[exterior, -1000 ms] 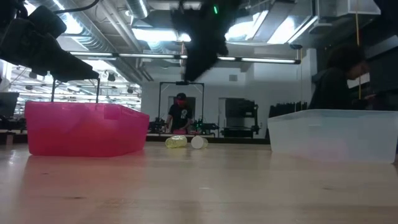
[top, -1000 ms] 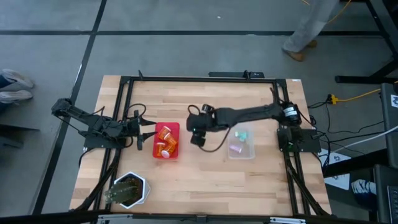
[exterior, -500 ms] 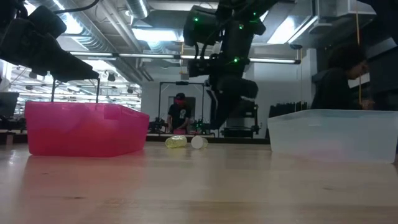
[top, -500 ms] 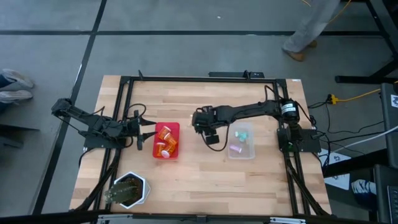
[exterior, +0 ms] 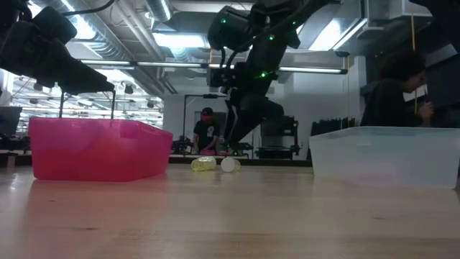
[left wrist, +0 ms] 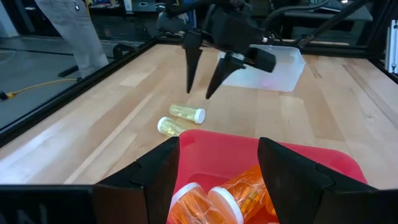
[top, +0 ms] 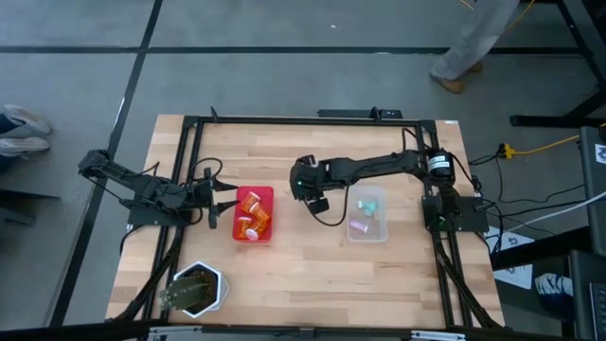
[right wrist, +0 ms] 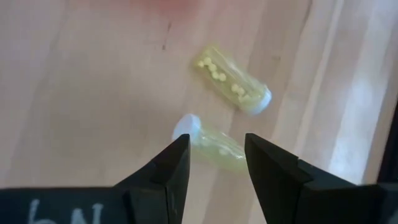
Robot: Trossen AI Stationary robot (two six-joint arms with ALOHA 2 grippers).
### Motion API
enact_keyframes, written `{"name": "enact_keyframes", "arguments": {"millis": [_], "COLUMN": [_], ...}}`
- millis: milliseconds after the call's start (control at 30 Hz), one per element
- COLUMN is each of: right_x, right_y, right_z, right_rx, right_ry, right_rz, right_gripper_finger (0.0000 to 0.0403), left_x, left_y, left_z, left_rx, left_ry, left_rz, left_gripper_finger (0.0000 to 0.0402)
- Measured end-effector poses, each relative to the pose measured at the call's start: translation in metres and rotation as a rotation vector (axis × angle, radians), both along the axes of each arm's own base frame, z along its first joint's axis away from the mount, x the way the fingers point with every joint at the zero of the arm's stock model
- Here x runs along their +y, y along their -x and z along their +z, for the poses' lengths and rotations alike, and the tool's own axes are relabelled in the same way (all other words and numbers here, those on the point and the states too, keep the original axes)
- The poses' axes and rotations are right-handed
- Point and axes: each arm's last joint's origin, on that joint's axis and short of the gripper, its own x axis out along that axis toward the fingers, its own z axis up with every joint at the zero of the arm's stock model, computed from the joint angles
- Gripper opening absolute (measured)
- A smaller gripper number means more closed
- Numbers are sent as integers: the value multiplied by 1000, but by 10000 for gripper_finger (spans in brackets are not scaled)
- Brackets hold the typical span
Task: Pick and place medicine bottles into bin by pill shape (circle, oval)
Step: Put the right small yellow pill bottle into the transparent bin
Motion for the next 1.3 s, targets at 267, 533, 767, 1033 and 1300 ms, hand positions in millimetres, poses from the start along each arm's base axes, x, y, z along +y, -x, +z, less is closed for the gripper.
{"name": "enact_keyframes", "arguments": {"millis": [267,533,767,1033,1300], "right_x": [-16,-25,-28,-28,-27], "right_y": [1,-2,-7,-8,-7], "right_z": [-1,-25,-45,-49,-50], "right_rx": [20,81,121,109,25], "right_ry": [30,15,95,38,-161], "right_rz": [32,40,64,32,-290], "right_gripper_finger": [156,156,156,156,156], "left_x": [0,0,0,0,0], "left_y": [0,0,0,0,0], "left_z": [0,0,0,0,0], "left_rx": [0,0,0,0,0], "left_ry": [0,0,0,1,1], "left_rz": [0,0,0,-2,-3], "left_gripper_finger": [212,212,212,212,212]}}
